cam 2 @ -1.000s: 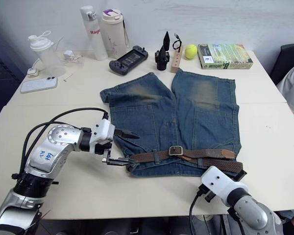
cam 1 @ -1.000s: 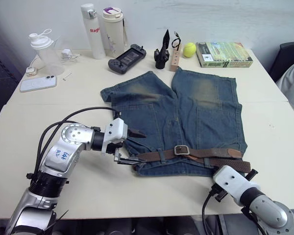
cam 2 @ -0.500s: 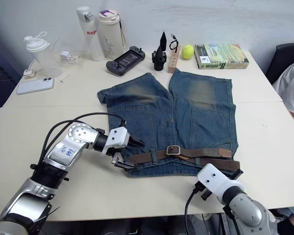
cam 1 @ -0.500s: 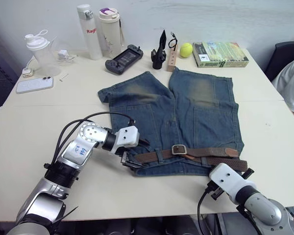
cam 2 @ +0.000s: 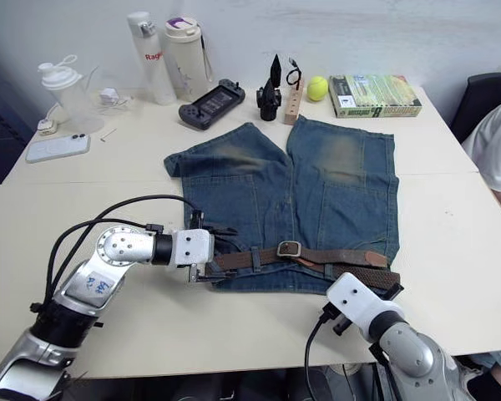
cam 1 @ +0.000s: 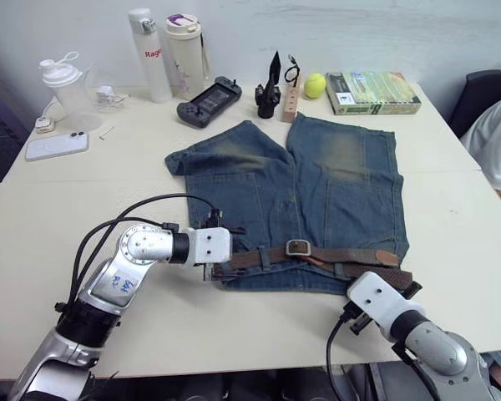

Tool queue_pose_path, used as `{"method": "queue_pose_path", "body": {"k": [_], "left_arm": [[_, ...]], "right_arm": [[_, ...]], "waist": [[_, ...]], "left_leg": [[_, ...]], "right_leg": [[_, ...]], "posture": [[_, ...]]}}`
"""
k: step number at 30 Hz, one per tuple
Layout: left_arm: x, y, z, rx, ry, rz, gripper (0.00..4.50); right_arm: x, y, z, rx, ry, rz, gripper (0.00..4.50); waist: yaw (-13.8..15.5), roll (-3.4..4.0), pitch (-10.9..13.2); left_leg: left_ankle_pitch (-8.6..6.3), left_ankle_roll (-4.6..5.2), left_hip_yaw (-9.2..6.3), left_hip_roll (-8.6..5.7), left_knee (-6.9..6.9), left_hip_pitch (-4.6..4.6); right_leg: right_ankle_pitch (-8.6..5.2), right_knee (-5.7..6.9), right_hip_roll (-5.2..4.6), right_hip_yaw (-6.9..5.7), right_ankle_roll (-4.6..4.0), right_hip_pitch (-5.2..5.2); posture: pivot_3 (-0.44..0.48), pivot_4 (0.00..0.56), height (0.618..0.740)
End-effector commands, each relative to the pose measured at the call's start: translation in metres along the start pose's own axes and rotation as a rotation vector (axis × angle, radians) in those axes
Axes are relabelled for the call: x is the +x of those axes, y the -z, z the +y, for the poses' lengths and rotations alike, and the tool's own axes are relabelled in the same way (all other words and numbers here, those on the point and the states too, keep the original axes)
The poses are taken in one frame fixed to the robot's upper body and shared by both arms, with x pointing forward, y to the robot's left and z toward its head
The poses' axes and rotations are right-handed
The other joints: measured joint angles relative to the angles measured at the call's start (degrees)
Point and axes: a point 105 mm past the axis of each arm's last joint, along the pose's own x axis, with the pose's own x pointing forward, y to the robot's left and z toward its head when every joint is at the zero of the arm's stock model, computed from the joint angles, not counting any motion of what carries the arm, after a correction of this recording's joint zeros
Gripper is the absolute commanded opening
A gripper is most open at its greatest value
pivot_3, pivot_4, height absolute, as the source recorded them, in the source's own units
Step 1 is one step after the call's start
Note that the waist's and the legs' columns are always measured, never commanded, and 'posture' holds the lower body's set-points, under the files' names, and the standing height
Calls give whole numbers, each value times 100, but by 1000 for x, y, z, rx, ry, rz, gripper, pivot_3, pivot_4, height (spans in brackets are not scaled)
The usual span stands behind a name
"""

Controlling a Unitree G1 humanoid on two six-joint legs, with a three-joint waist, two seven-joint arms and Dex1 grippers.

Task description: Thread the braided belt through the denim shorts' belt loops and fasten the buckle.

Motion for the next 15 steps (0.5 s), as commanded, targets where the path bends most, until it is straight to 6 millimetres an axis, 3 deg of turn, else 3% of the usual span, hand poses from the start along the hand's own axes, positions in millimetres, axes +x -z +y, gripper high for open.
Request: {"method": "queue_pose_path", "body": {"k": [1,5,10,15], "left_arm": [[-10,0,11,72,-143,40,4500],[-17,-3,17,102,-262,27,4500],[-24,13,14,155,-379,91,4500],[-33,-9,14,126,-467,-83,4500]], "right_arm": [[1,-8,12,19,-58,-27,40],[3,-10,18,19,-78,-33,40],[6,-16,20,15,-93,-54,40],[8,-18,21,14,-100,-60,40]], "waist": [[2,0,0],[3,0,0],[-3,1,0],[4,2,0]], "left_leg": [[-2,-2,0,1,0,1],[-4,-5,1,8,0,0],[-7,-9,2,13,-2,3],[-8,-12,2,18,-2,3]], "right_leg": [[-1,1,0,0,-2,0],[-4,2,1,-2,-7,-3],[-8,7,2,-9,-15,-4],[-11,9,1,-12,-21,-5]], "posture": [[0,150,724],[0,150,724],[0,150,724],[0,150,724]]}}
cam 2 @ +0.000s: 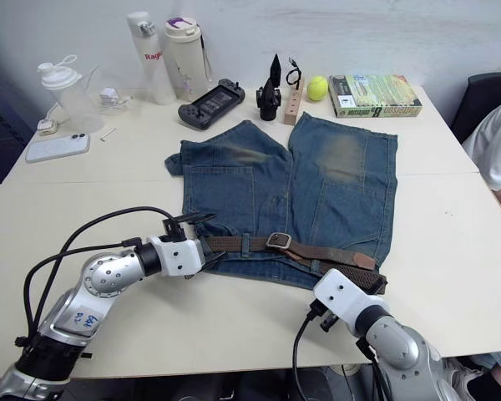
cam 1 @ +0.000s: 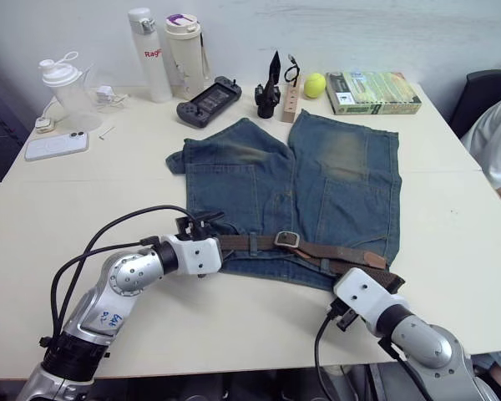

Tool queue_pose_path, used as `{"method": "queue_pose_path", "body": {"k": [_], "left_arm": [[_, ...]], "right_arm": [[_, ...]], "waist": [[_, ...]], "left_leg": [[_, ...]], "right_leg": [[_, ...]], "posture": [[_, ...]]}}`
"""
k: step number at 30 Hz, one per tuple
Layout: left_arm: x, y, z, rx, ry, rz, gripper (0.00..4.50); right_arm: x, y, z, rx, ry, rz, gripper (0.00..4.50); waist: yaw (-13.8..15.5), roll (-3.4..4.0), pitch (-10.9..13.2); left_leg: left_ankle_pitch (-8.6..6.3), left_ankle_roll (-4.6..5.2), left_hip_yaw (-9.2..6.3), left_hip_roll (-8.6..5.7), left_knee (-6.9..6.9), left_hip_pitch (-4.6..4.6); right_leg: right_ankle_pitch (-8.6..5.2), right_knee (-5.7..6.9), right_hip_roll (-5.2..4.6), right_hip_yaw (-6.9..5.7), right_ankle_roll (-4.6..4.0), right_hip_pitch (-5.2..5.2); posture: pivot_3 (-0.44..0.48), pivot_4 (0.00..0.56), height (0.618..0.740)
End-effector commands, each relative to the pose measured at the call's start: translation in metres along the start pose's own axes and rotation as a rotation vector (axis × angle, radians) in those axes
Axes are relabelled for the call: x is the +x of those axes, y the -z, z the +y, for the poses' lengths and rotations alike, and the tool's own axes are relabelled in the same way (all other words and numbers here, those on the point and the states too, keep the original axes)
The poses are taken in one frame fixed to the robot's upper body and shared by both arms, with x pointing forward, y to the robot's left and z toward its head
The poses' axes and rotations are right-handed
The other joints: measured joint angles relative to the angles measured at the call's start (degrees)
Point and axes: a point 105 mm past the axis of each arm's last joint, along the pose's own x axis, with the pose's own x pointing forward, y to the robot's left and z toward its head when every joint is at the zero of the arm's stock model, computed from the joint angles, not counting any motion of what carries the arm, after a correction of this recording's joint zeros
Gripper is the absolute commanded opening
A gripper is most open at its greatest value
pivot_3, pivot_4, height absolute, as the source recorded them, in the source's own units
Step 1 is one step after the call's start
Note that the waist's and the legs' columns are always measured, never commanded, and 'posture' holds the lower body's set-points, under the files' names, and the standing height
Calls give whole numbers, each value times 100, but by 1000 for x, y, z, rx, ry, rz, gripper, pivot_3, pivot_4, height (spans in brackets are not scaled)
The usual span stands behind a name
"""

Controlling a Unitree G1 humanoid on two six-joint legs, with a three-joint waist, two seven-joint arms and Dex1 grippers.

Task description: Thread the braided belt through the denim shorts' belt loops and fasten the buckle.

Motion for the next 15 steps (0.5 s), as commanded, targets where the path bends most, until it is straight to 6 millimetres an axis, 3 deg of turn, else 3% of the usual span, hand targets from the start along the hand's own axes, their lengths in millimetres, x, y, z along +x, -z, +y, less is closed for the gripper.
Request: {"method": "queue_pose_path", "body": {"k": [1,5,10,15], "left_arm": [[-9,-21,16,-18,-96,-123,4500],[-19,-28,16,1,-125,-175,4500],[-20,-14,-1,95,-62,-114,4500],[-18,-2,-4,162,-70,-57,4500]], "right_arm": [[1,-3,13,15,-62,-13,40],[5,-3,15,15,-72,-21,40],[8,-7,15,20,-73,-36,40],[8,-8,15,23,-73,-38,40]], "waist": [[-3,0,0],[-32,0,0],[-36,0,0],[-35,0,0]], "left_leg": [[0,0,-1,1,0,-1],[-5,-8,0,8,0,3],[-5,-10,1,10,0,8],[-8,-12,4,12,-2,12]], "right_leg": [[0,0,0,-1,0,0],[-4,1,1,-3,-8,0],[-6,2,6,-7,-11,3],[-8,3,7,-6,-15,3]], "posture": [[0,150,724],[0,150,724],[0,150,724],[0,150,724]]}}
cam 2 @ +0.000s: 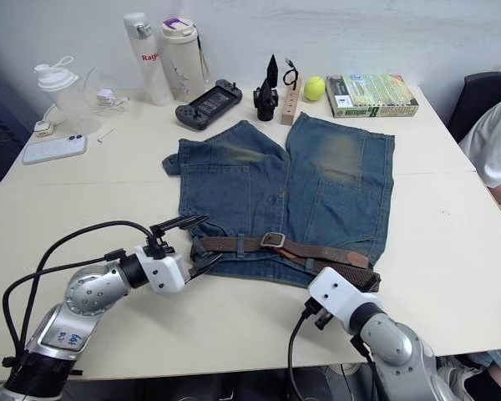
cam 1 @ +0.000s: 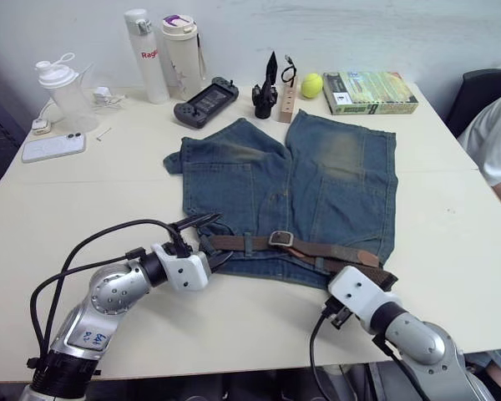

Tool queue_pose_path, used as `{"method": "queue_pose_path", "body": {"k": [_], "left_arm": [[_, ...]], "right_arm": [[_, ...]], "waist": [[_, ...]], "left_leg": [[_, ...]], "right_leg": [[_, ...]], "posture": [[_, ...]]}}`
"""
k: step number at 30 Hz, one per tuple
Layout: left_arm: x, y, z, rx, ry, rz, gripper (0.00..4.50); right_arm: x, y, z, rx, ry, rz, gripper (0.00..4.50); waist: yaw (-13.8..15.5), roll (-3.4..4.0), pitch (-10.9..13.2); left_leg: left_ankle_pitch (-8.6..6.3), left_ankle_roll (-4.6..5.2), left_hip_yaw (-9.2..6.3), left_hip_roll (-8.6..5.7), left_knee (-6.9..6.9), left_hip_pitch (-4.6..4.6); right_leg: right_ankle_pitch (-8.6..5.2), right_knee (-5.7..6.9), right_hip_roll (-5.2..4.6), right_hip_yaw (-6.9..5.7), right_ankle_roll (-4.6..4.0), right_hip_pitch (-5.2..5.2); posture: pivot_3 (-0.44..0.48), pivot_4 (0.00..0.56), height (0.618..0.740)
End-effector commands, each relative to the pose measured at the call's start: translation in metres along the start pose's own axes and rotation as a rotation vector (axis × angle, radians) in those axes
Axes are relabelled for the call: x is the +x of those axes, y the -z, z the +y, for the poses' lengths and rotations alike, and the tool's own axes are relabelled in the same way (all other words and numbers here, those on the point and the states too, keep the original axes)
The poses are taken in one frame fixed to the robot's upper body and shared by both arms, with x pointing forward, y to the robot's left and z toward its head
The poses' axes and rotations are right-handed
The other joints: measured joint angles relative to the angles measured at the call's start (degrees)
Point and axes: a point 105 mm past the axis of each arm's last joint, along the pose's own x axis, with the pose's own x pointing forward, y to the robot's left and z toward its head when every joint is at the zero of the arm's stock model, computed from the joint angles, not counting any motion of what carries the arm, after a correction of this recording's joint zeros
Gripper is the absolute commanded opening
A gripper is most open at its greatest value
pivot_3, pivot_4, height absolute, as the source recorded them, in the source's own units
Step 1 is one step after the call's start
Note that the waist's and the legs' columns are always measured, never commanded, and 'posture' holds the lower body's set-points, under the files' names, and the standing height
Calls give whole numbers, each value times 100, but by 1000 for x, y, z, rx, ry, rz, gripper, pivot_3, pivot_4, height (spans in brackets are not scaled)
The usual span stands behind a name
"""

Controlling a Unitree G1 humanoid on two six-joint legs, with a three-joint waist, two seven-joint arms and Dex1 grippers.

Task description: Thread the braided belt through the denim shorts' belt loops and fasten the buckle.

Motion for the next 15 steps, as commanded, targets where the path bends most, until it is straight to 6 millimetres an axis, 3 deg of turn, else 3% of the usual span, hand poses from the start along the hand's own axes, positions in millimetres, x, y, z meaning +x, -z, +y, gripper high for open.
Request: {"method": "queue_pose_path", "body": {"k": [1,14,15], "left_arm": [[-1,3,-1,82,-14,22,4500],[9,11,2,152,-67,106,4500],[11,9,1,154,-59,97,3988]], "right_arm": [[2,0,13,25,-64,-5,40],[0,-1,16,35,-72,-7,40],[0,-1,16,35,-74,-7,0]], "waist": [[0,0,0],[21,0,0],[22,0,0]], "left_leg": [[0,0,0,0,0,0],[-4,-3,1,3,-1,0],[-4,-3,1,3,-1,0]], "right_leg": [[0,0,0,0,0,0],[-1,3,0,0,-2,-2],[-2,3,0,0,-2,-2]], "posture": [[0,150,724],[0,150,724],[0,150,724]]}}
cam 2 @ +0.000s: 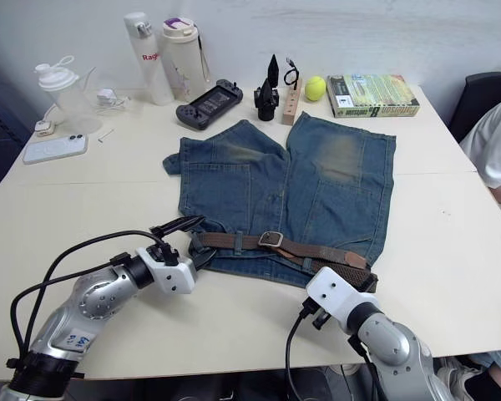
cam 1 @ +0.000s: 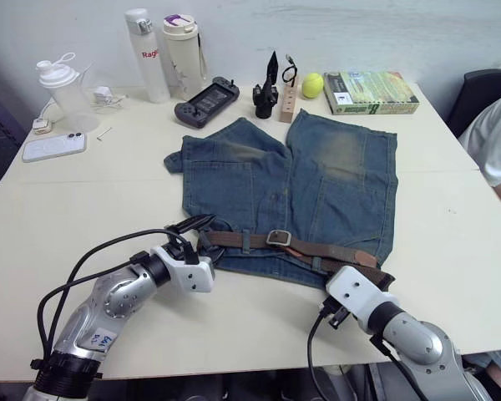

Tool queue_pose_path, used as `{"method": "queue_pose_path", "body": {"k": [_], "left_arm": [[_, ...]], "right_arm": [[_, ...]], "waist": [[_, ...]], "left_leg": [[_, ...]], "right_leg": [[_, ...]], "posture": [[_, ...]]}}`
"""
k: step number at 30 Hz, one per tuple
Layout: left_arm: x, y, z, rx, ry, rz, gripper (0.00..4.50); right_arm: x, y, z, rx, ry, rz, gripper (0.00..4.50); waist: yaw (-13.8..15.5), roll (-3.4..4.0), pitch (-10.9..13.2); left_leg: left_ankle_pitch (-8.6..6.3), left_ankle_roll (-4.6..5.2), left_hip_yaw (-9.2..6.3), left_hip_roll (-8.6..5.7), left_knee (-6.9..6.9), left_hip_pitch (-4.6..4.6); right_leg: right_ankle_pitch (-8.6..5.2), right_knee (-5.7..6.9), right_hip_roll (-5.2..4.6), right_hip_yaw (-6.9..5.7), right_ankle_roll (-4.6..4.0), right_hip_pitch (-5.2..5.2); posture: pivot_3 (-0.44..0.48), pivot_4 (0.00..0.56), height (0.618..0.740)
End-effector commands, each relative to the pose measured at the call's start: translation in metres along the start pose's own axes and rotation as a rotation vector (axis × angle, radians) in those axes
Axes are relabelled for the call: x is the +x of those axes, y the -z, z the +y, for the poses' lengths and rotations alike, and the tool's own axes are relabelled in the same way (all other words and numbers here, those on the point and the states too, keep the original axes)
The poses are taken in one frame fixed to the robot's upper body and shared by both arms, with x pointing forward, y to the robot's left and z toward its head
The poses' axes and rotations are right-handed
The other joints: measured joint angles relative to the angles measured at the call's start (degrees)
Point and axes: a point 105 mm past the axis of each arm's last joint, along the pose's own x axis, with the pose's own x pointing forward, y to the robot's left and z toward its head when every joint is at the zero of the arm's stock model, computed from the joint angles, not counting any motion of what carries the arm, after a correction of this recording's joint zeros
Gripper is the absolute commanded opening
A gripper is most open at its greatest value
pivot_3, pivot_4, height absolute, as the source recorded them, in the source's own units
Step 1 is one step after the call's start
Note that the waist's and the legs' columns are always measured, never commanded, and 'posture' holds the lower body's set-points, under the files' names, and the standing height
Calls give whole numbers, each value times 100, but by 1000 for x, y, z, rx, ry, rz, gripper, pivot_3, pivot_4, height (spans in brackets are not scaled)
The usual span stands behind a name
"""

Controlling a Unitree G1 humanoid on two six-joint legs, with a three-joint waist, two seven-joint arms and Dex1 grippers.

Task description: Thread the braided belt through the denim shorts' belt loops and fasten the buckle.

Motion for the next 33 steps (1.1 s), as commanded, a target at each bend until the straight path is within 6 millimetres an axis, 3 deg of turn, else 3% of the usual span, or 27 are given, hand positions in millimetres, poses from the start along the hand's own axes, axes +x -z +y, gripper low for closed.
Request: {"method": "queue_pose_path", "body": {"k": [1,2,7,8,10,13,20,26,33], "left_arm": [[4,-6,5,17,-10,-24,3985],[4,-6,3,16,-1,-23,3816],[2,-4,0,24,19,-13,1709],[1,-2,0,22,16,0,1087],[-3,5,-1,16,15,35,465],[-22,46,-10,-56,27,212,465],[-58,101,-16,-174,0,446,465],[-65,105,-26,-226,14,472,465],[-54,65,-23,-236,15,231,465]], "right_arm": [[0,-1,13,25,-64,-5,0],[0,-1,13,25,-65,-5,0],[1,-1,13,23,-67,-7,0],[1,-1,13,21,-67,-6,0],[1,0,13,19,-68,-3,0],[0,0,10,16,-62,-2,0],[-2,2,8,9,-60,9,0],[-2,4,6,4,-61,13,0],[0,2,8,8,-64,3,0]], "waist": [[0,0,0],[-3,0,0],[-4,0,0],[-4,0,0],[-9,1,0],[-10,1,0],[-16,6,-2],[9,55,-32],[1,72,-43]], "left_leg": [[0,0,0,0,0,0],[0,0,0,0,0,0],[-1,-3,0,2,0,0],[-1,-3,0,2,0,1],[-1,-3,0,3,0,1],[-2,-3,0,3,0,1],[-3,-7,0,7,-19,25],[5,-15,5,8,-78,69],[3,-17,6,12,-79,71]], "right_leg": [[0,0,0,0,0,0],[0,0,0,0,0,0],[-1,1,0,0,-3,-1],[-2,1,0,0,-3,-1],[-2,1,0,0,-3,-1],[-2,2,1,0,-4,-1],[-9,6,2,2,-13,8],[-22,20,2,7,-37,11],[-26,18,5,7,-43,12]], "posture": [[0,150,724],[0,150,724],[0,150,724],[0,150,724],[0,150,724],[0,150,724],[0,150,724],[0,150,724],[0,150,724]]}}
